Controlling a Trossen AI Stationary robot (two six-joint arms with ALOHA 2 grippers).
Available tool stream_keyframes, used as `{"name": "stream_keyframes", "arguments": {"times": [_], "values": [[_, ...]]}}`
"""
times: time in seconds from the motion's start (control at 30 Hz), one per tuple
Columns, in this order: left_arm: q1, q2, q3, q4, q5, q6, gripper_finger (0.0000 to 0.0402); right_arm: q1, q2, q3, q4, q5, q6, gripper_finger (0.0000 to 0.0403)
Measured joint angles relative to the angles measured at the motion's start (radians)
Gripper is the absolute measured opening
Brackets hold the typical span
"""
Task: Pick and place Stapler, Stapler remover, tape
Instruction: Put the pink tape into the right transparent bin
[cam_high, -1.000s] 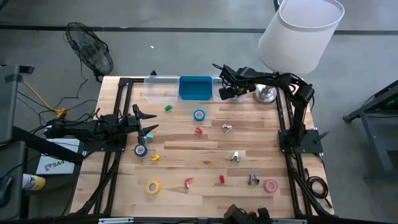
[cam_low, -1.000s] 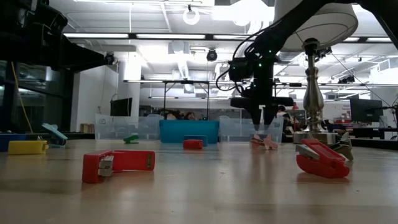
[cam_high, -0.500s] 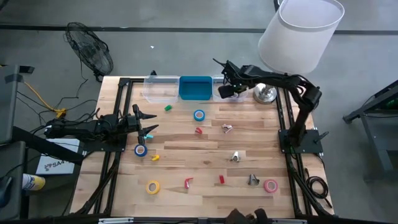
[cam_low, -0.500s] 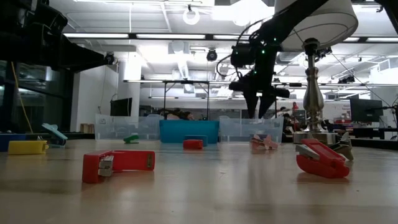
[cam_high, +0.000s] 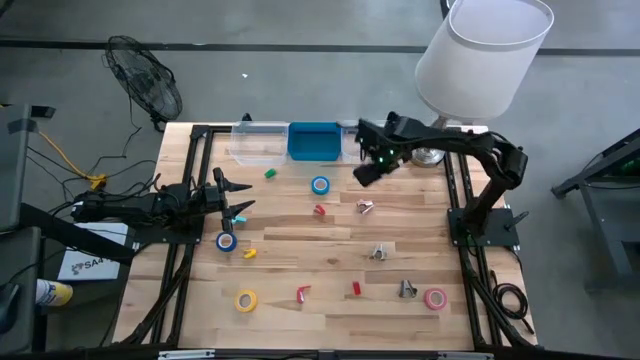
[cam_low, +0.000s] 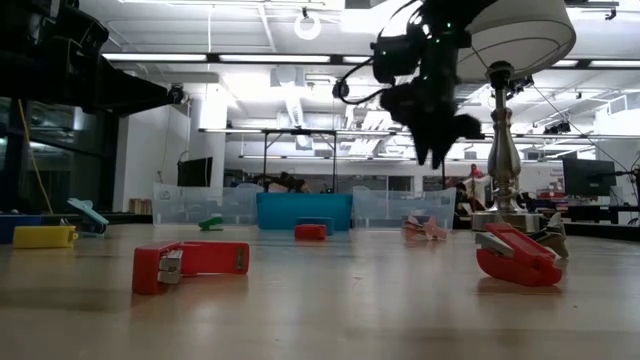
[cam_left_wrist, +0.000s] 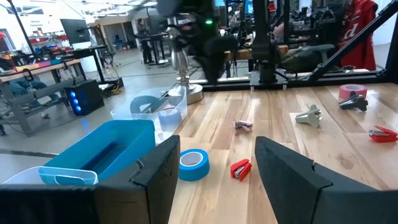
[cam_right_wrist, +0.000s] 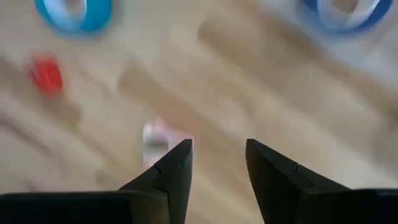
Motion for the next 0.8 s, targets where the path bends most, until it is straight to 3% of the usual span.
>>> {"name": "stream_keyframes", "arguments": {"times": [0.2, 0.47, 0.8], "values": [[0.0, 0.0, 0.0, 0.0, 0.0, 0.0, 0.0205, 0.173, -0.005, 0.0, -0.186, -0.012, 0.027, 0.014], [0.0, 0.0, 0.0, 0.0, 0.0, 0.0, 0.0205, 0.46, -0.004, 0.0, -0.229, 0.042, 0.142, 0.014], [0.0, 0.0, 0.0, 0.0, 0.0, 0.0, 0.0205, 0.714, -0.009, 0.0, -0.289, -0.019, 0.545, 0.0139]]}}
